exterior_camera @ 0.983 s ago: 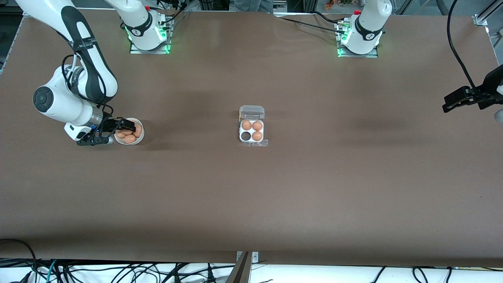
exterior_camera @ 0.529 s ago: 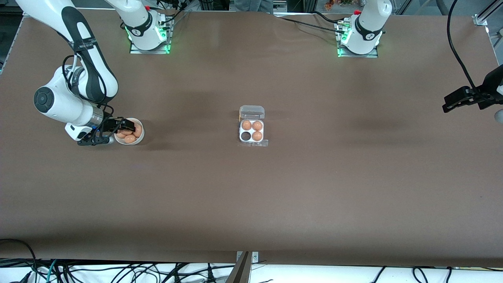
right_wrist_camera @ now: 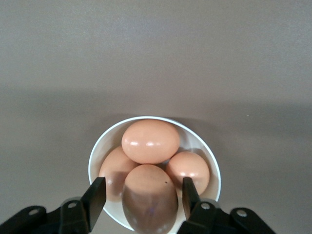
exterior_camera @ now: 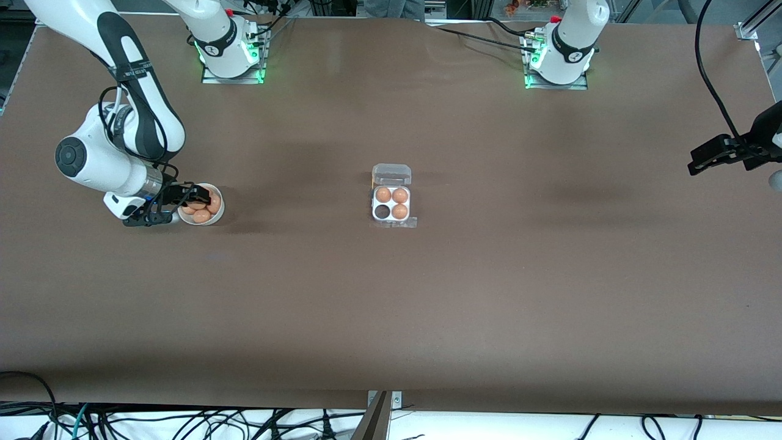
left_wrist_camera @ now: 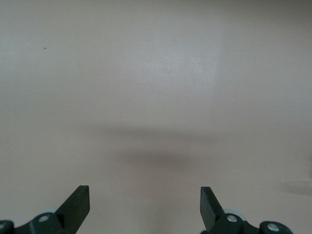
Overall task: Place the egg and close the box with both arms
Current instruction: 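Lower the right gripper and grasp one brown egg in the bowl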
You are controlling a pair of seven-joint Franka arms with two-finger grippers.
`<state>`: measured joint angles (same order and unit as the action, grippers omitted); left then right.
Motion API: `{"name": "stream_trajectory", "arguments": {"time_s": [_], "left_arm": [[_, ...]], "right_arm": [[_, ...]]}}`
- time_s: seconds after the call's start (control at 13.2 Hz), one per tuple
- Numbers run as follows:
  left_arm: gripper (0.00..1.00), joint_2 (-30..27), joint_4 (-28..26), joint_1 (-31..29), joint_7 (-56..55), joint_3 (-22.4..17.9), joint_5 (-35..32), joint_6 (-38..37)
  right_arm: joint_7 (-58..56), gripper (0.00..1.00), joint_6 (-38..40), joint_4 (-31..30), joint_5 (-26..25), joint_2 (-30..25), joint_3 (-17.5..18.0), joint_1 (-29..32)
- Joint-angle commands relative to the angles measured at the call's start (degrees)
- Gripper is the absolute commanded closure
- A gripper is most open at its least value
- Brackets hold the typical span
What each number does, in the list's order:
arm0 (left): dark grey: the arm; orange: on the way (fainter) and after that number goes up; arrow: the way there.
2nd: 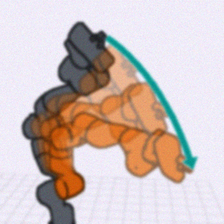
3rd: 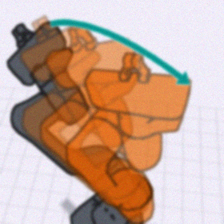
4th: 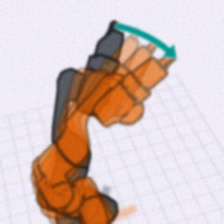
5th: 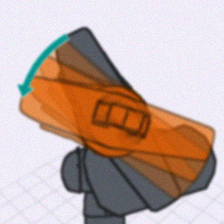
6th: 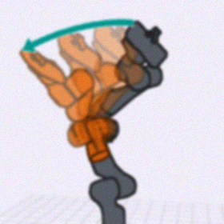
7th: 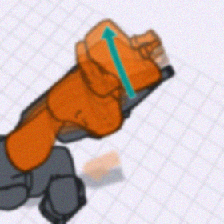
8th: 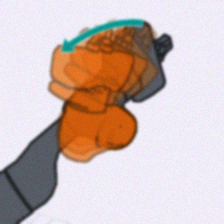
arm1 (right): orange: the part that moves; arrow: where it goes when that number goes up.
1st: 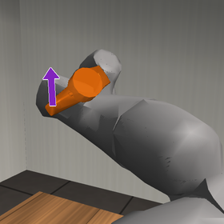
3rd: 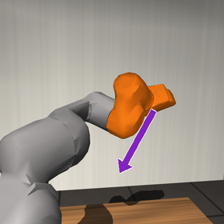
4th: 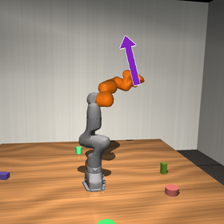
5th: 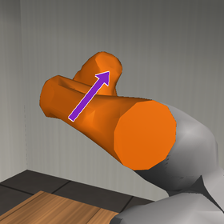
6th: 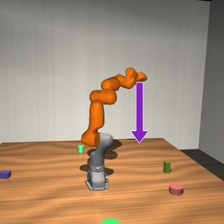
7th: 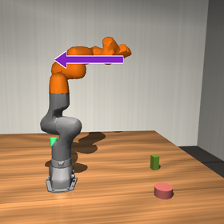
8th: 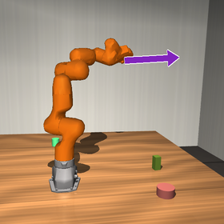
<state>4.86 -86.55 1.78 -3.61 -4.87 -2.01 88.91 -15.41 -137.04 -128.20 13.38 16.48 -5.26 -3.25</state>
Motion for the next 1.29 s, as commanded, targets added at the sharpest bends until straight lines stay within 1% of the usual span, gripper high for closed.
{"name": "stream_trajectory", "arguments": {"time_s": [0.0, 0.38, 0.45, 0.53, 0.68, 0.83, 1.21], "left_arm": [[0.00, 0.6, 1.2, -0.3, 0.5, 0.0, 0.3, -0.8], [0.00, 0.6, 1.2, -0.3, 0.9, 0.0, 0.3, -1.0], [0.00, 0.6, 1.2, -0.3, 0.9, 0.0, 0.3, -1.0], [0.00, 0.6, 1.2, -0.3, 0.9, 0.0, 0.3, -1.0], [0.00, 0.6, 1.2, -0.3, 0.9, 0.0, 0.3, -1.0], [0.00, 0.6, 1.2, -0.3, 0.9, 0.0, 0.3, -1.0], [0.00, 0.6, 1.1, -0.4, 0.9, 0.0, 0.3, -1.0]], "right_arm": [[-0.9, 0.32, 0.3, 0.1, 1.5, 0.0, 0.3, 0.0], [-0.8, 0.40, 0.4, 0.1, 2.4, 0.0, 0.3, 0.0], [-0.8, 0.42, 0.3, 0.2, 2.4, 0.1, 0.3, 0.0], [-0.8, 0.47, 0.3, 0.2, 2.4, 0.1, 0.3, 0.0], [-0.9, 0.50, 0.4, 0.4, 2.4, 0.5, 0.3, -0.2], [-1.0, 0.51, 0.4, 0.5, 2.4, 0.5, 0.3, -0.2], [-1.2, 0.61, 0.4, 0.6, 2.4, 0.5, 0.3, -0.3]]}}
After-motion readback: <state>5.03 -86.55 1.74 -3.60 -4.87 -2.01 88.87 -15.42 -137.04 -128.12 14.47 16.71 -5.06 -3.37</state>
